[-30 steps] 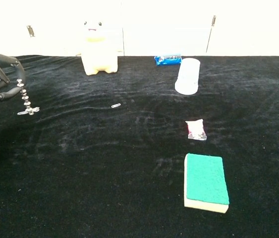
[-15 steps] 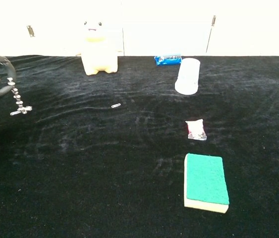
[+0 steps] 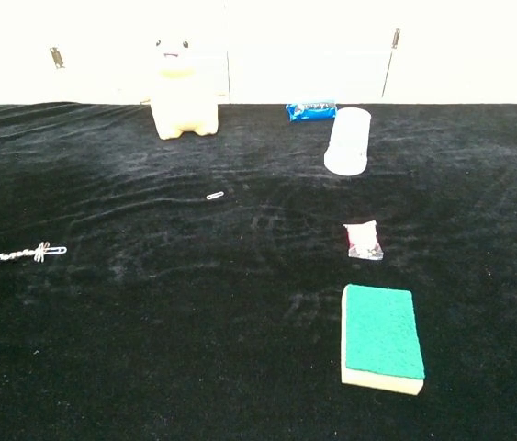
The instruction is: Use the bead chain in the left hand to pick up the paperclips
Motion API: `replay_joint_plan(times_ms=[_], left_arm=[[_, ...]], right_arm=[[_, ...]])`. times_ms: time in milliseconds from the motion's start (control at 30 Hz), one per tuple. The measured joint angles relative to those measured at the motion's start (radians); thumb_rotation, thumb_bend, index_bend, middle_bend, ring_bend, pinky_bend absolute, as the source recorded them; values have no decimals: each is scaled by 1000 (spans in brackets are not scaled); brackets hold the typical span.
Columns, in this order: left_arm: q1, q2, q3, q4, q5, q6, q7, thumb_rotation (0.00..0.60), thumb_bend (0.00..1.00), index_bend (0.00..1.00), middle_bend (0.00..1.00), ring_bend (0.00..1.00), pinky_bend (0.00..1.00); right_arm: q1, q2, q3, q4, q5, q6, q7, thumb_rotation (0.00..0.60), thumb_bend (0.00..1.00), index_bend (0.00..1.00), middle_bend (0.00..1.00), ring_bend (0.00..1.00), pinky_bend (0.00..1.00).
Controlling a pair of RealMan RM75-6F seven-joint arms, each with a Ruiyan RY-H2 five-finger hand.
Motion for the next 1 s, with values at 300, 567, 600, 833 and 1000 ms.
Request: replay_joint_plan(times_ms=[300, 567, 600, 833, 1000], left_arm=[[152, 129, 97, 27, 73, 106, -105, 600, 171, 169, 111, 31, 2], [256, 76, 150, 97, 140, 245, -21, 600, 169, 181, 109, 21, 0], [257, 80, 153, 95, 139, 235, -19, 600, 169, 180, 109, 22, 0], [263, 126, 173, 52, 134, 149, -17, 600, 169, 183, 109, 41, 0], [266, 120, 166, 57, 137, 144, 4, 600, 170, 190, 109, 46, 0]], right_arm=[[-2, 13, 0, -25, 45, -40, -80, 600, 353, 0, 0, 0, 0], [31, 42, -30, -101, 57, -151, -200, 600, 353, 0, 0, 0, 0], [31, 43, -30, -107, 57, -145, -209, 600, 353, 0, 0, 0, 0], [26, 51, -42, -138, 31, -104, -229, 600, 353, 0, 0, 0, 0], [27, 56, -48, -140, 16, -102, -218, 600, 353, 0, 0, 0, 0]])
